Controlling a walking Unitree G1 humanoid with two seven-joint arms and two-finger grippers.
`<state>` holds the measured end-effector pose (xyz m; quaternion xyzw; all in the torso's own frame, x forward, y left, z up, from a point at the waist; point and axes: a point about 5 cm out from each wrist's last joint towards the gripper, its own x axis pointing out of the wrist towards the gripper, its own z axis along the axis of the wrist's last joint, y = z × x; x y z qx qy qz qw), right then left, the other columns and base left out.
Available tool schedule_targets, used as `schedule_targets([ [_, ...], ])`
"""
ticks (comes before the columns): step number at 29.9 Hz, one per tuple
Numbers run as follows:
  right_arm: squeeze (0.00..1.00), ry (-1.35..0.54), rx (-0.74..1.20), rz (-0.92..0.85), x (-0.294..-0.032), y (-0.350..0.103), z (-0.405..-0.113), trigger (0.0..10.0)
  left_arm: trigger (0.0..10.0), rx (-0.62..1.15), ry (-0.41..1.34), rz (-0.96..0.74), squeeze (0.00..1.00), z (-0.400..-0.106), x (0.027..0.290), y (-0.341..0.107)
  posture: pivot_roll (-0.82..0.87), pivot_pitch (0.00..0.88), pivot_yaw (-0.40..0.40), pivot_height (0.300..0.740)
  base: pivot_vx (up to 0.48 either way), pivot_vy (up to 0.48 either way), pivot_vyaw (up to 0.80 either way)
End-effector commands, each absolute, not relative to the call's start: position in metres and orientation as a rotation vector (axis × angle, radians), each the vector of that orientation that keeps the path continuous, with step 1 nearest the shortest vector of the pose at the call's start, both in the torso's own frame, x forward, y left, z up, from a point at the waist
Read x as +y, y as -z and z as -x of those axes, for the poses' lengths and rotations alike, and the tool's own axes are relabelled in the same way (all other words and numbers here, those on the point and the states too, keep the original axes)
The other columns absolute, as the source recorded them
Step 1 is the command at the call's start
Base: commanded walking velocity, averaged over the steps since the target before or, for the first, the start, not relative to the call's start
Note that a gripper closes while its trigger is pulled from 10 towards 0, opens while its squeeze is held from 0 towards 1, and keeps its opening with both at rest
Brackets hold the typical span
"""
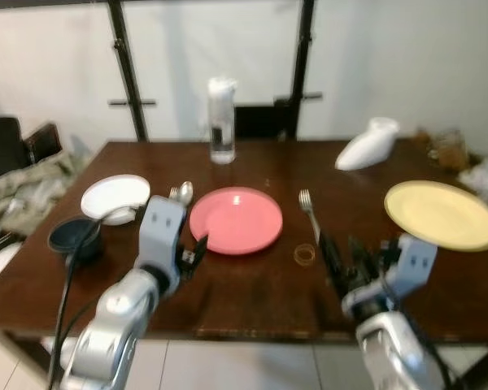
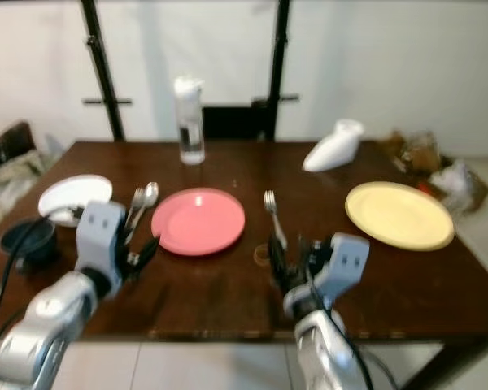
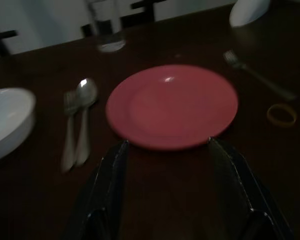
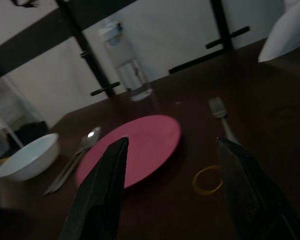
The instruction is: Setting the table
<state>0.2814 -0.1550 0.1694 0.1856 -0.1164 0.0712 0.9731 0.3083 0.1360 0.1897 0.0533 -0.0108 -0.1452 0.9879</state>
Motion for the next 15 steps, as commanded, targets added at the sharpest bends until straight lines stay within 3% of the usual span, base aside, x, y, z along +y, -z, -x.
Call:
schedule_targets([
  [1, 0.0, -0.145, -0.226, -0.373, -0.1546, -0.1669, -0.2808, 10.0, 10.0, 0.002, 0.292, -0.102, 0.0, -0.3077, 0.1378, -0.1842, 0.0, 0.015, 0.129, 0.74, -0.424, 0.0, 0.0],
  [15, 0.0, -0.151, -0.224, -0.37, -0.1538, -0.1658, -0.2803, 10.0, 10.0, 0.003, 0.299, -0.103, 0.0, -0.3075, 0.1379, -0.1831, 0.0, 0.01, 0.131, 0.74, -0.425, 0.0, 0.0],
])
